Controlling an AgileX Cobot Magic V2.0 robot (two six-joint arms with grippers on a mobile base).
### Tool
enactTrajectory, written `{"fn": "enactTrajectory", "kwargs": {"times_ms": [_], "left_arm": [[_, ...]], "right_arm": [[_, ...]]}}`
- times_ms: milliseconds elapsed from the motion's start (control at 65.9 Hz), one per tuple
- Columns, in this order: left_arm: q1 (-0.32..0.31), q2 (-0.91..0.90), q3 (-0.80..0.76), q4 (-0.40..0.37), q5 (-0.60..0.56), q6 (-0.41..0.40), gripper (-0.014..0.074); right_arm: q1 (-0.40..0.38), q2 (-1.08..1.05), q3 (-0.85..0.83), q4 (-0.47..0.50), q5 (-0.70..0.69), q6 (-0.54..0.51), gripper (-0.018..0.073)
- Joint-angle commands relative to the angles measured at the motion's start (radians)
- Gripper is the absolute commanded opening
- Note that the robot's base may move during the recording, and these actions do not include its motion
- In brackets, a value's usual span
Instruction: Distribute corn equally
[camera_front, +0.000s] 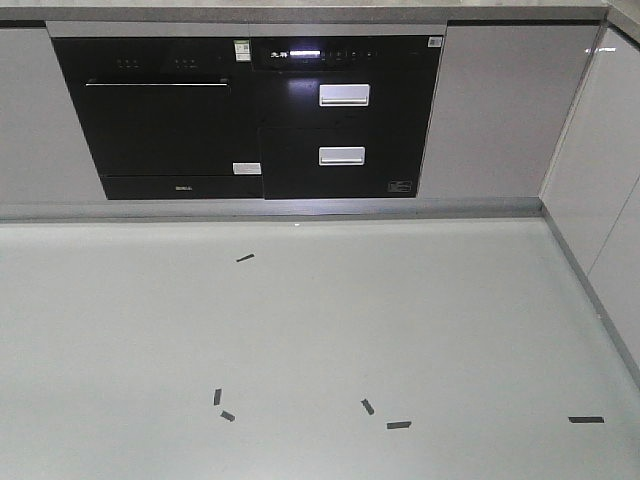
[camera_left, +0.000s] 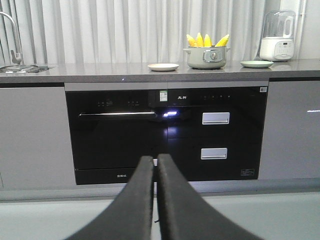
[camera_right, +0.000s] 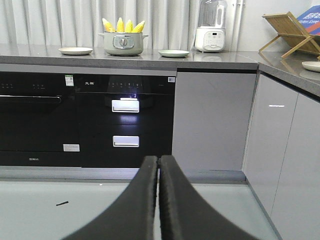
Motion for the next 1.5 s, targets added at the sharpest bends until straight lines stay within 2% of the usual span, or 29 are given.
{"fn": "enactTrajectory", "kwargs": {"times_ms": [0,1488], "left_arm": [[0.003,-0.016,0.012,-0.002,-0.078,-0.008,-0.0006],[0.003,-0.016,0.012,-0.002,-0.078,-0.008,-0.0006]], "right_arm": [[-0.007,-0.001,0.01,-0.01,-0.08,0.004,-0.0006],[-0.007,-0.001,0.01,-0.01,-0.08,0.004,-0.0006]]}}
